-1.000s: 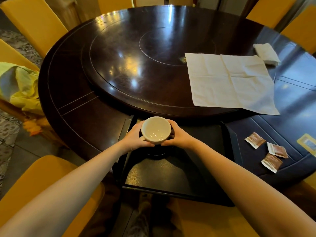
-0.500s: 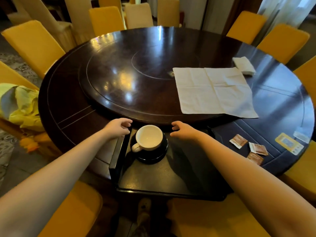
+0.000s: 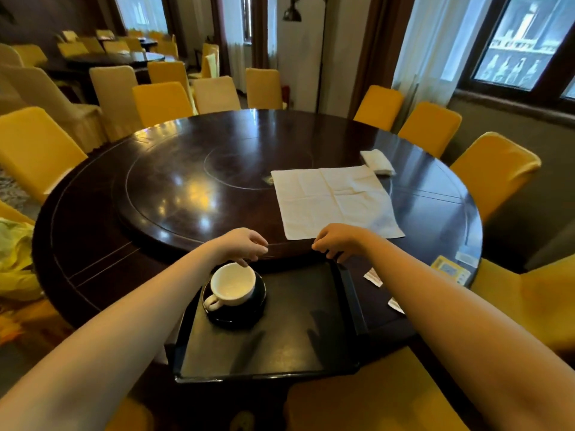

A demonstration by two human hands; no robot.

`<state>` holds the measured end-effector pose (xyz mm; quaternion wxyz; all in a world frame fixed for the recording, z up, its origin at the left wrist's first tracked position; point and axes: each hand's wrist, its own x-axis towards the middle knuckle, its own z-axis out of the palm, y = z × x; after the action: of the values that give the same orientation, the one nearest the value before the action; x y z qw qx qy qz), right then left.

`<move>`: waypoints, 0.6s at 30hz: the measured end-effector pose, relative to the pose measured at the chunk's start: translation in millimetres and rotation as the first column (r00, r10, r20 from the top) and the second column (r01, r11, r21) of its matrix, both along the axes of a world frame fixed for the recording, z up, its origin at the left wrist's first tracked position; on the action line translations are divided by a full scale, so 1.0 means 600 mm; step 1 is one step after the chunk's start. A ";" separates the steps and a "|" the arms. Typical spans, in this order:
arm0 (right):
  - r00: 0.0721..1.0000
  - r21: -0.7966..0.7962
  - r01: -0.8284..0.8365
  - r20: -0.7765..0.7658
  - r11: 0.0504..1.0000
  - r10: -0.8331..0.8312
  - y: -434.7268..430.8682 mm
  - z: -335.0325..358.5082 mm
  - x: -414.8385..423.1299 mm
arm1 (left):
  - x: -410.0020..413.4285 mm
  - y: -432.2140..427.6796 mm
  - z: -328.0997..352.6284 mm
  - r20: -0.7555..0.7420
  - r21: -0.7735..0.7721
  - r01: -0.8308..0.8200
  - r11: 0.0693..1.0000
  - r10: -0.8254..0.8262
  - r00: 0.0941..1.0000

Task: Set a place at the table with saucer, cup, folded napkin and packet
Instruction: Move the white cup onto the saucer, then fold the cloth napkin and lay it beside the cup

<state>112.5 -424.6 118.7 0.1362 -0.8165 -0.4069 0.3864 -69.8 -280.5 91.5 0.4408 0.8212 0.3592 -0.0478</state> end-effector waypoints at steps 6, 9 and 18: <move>0.997 -0.007 -0.019 0.072 1.000 0.019 0.012 -0.003 0.064 | 0.097 0.023 -0.005 0.000 -0.019 0.080 0.997 -0.080 0.997; 0.997 0.007 -0.020 0.079 1.000 0.020 0.044 -0.023 0.111 | 0.168 0.061 -0.020 -0.025 0.054 0.163 0.985 -0.162 0.986; 0.964 0.064 0.095 0.245 0.993 -0.107 0.170 -0.178 0.234 | 0.335 0.177 -0.158 -0.116 0.284 0.418 0.863 -0.402 0.908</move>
<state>252.6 -322.8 11.8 0.1249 -0.8742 -0.3884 0.2634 131.4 -174.1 -3.5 0.2799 0.9347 0.1911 -0.1067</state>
